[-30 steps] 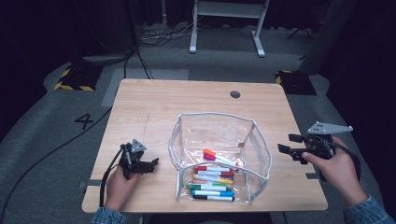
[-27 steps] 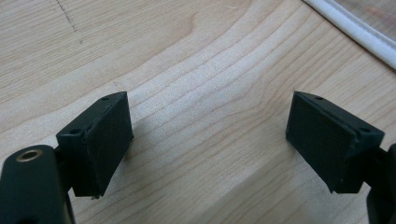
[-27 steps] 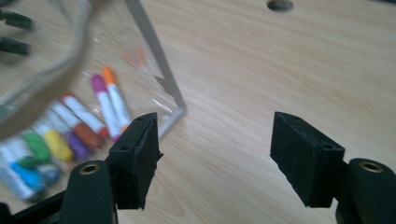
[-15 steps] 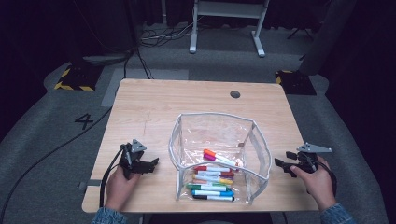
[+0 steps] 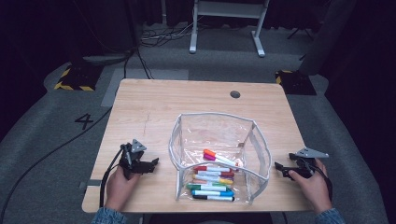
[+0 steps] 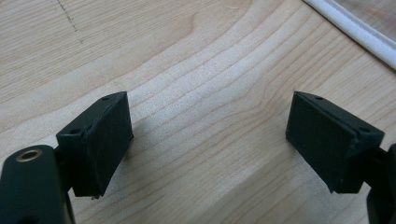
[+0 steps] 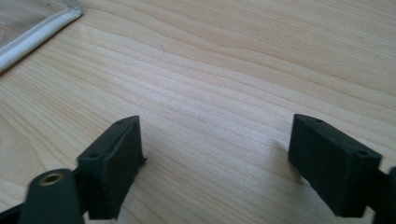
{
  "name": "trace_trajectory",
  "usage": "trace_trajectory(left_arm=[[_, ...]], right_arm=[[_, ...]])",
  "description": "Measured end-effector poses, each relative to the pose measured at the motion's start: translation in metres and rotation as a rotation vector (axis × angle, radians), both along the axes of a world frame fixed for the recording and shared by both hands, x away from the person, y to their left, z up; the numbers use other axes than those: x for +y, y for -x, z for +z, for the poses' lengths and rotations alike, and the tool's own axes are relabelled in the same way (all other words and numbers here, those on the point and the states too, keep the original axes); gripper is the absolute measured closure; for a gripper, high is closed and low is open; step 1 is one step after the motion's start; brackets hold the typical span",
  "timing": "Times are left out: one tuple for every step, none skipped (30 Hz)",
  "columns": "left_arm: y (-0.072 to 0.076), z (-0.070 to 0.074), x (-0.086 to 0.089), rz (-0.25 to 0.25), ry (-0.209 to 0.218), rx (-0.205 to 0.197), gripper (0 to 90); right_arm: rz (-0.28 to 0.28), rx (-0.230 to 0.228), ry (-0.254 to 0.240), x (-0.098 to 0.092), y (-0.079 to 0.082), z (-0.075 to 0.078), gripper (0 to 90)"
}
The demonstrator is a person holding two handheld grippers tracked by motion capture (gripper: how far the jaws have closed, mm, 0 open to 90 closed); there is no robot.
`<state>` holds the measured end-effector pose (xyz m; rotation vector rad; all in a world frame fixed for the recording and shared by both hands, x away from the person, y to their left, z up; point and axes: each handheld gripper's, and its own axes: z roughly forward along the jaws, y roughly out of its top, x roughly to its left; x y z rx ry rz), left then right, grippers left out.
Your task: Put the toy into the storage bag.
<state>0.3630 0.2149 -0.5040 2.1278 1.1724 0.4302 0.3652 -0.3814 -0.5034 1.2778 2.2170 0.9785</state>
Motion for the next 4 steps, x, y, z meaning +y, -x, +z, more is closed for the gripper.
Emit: trace_trajectory(left_arm=[[0.0,0.0001,0.0002,-0.001,-0.003,0.001,14.7],[0.0,0.0001,0.0001,-0.001,-0.002,0.0,14.7],[-0.0001,0.0001,0.0001,-0.001,-0.002,0.0,14.7],[-0.0001,0.0,0.0001,0.0,-0.002,0.001,14.7]], right_arm=[[-0.001,0.0,0.0,-0.0001,-0.0003,-0.0001,15.9],[-0.001,0.0,0.001,0.0001,-0.0002,-0.0001,15.8],[-0.001,-0.001,0.001,0.0002,-0.0002,-0.0001,15.8],[-0.001,-0.001,0.0,0.0,-0.0003,-0.0002,15.8]])
